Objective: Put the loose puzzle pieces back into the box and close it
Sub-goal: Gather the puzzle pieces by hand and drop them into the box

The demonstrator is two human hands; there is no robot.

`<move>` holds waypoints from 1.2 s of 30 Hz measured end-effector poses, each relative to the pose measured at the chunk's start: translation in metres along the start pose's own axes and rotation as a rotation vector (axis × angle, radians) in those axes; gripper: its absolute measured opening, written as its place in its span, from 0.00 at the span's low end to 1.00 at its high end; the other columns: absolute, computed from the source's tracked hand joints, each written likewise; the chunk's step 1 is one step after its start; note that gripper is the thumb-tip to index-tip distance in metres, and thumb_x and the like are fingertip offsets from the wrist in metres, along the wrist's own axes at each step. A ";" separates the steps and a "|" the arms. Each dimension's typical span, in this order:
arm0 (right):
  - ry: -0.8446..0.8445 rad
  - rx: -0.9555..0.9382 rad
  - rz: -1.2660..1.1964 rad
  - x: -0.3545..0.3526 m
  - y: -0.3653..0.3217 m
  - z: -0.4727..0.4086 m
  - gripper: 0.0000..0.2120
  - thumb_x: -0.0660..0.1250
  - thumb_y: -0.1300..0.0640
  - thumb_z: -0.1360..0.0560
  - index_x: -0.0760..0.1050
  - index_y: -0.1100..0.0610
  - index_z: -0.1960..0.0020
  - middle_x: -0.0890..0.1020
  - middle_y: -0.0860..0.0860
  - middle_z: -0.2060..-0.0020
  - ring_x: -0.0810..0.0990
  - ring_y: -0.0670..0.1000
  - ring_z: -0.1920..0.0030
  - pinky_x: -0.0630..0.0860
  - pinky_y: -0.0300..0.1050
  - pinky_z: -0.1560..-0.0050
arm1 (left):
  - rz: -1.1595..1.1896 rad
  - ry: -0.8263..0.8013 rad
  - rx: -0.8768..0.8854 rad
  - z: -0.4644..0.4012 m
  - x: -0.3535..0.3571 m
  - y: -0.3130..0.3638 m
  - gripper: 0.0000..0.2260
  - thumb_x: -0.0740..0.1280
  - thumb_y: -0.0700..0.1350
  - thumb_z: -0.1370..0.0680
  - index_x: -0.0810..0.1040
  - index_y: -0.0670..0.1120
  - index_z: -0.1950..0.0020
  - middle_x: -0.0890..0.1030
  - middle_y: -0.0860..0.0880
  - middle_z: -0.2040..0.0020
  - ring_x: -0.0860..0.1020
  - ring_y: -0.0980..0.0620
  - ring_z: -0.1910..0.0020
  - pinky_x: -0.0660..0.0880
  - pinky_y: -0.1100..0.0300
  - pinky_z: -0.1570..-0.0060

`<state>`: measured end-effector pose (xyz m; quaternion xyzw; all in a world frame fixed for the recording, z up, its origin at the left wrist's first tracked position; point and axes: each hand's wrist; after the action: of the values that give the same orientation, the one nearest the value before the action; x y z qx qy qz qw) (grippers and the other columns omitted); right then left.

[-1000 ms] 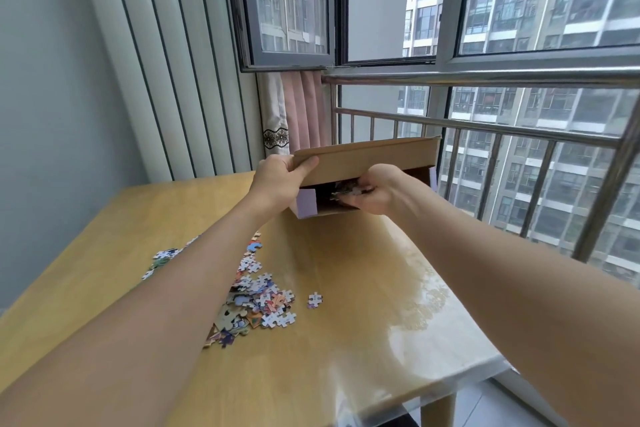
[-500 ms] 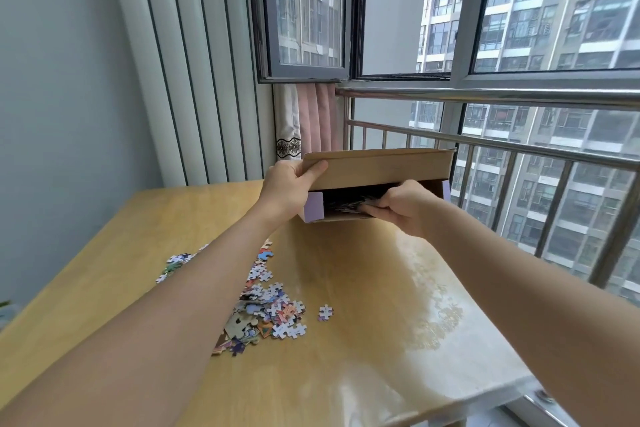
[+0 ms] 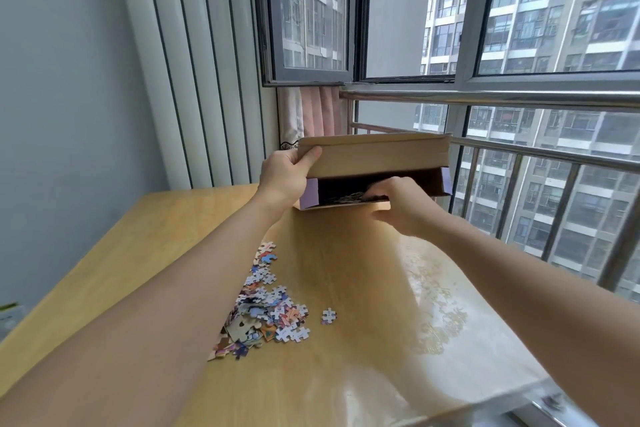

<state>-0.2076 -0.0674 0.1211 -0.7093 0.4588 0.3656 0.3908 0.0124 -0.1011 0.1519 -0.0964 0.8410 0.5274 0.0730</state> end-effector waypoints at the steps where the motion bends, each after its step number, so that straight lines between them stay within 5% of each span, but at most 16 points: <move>1: 0.042 -0.017 0.056 0.002 0.000 0.000 0.13 0.71 0.59 0.23 0.83 0.54 0.39 0.84 0.51 0.43 0.82 0.56 0.45 0.78 0.49 0.45 | -0.001 -0.001 0.001 0.001 0.002 0.002 0.13 0.68 0.56 0.20 0.84 0.51 0.42 0.84 0.57 0.51 0.80 0.53 0.44 0.75 0.60 0.40; 7: 0.459 -0.189 0.097 -0.009 -0.008 0.004 0.07 0.67 0.60 0.21 0.84 0.56 0.50 0.86 0.51 0.51 0.84 0.56 0.53 0.80 0.52 0.58 | 0.043 0.157 0.044 -0.005 -0.002 0.012 0.15 0.66 0.59 0.20 0.82 0.49 0.53 0.83 0.52 0.59 0.80 0.51 0.55 0.76 0.57 0.56; 13: 0.440 -0.210 0.064 -0.039 -0.027 -0.013 0.06 0.69 0.57 0.22 0.84 0.55 0.54 0.85 0.50 0.60 0.81 0.54 0.60 0.77 0.48 0.60 | 0.096 0.142 0.033 -0.003 -0.005 0.013 0.18 0.61 0.60 0.18 0.78 0.46 0.51 0.81 0.49 0.57 0.79 0.51 0.56 0.73 0.56 0.57; 17: 0.343 -0.169 0.068 -0.034 -0.027 -0.012 0.05 0.69 0.57 0.22 0.84 0.54 0.54 0.85 0.50 0.61 0.81 0.55 0.61 0.78 0.49 0.60 | 0.131 0.147 -0.025 -0.004 -0.010 0.013 0.19 0.60 0.59 0.17 0.77 0.47 0.59 0.79 0.48 0.60 0.77 0.51 0.58 0.71 0.56 0.57; 22: 0.070 -0.079 0.195 -0.011 -0.019 -0.001 0.05 0.69 0.58 0.22 0.84 0.53 0.52 0.83 0.50 0.59 0.79 0.54 0.62 0.76 0.47 0.63 | 0.034 -0.014 -0.072 0.012 -0.012 -0.015 0.16 0.67 0.58 0.20 0.85 0.47 0.54 0.86 0.45 0.52 0.82 0.42 0.47 0.77 0.46 0.42; 25: -0.055 -0.065 0.228 0.010 -0.018 0.010 0.09 0.68 0.61 0.24 0.85 0.50 0.48 0.81 0.47 0.58 0.77 0.52 0.63 0.73 0.46 0.65 | 0.050 -0.076 -0.117 0.027 -0.008 -0.040 0.09 0.70 0.53 0.21 0.86 0.49 0.51 0.87 0.53 0.53 0.84 0.51 0.48 0.78 0.52 0.40; 31: -0.218 -0.168 -0.060 0.035 -0.056 0.039 0.05 0.77 0.55 0.30 0.86 0.52 0.55 0.85 0.45 0.61 0.82 0.48 0.62 0.80 0.45 0.58 | -0.068 -0.201 -0.162 0.046 0.001 -0.077 0.09 0.70 0.52 0.21 0.86 0.48 0.50 0.87 0.55 0.55 0.84 0.53 0.51 0.80 0.54 0.46; 36: -0.640 -0.136 -0.057 0.058 -0.082 0.050 0.16 0.81 0.51 0.34 0.84 0.50 0.48 0.82 0.42 0.62 0.83 0.52 0.61 0.75 0.40 0.65 | -0.157 -0.294 -0.158 0.065 0.000 -0.096 0.09 0.70 0.52 0.20 0.87 0.49 0.47 0.86 0.56 0.52 0.83 0.54 0.47 0.78 0.53 0.40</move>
<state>-0.1203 -0.0213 0.0665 -0.5953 0.2671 0.5889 0.4770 0.0364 -0.0833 0.0394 -0.0889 0.7670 0.5930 0.2284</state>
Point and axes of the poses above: each hand's wrist, its own z-axis away from the middle knuckle, its own x-axis out of the palm, y = z × x
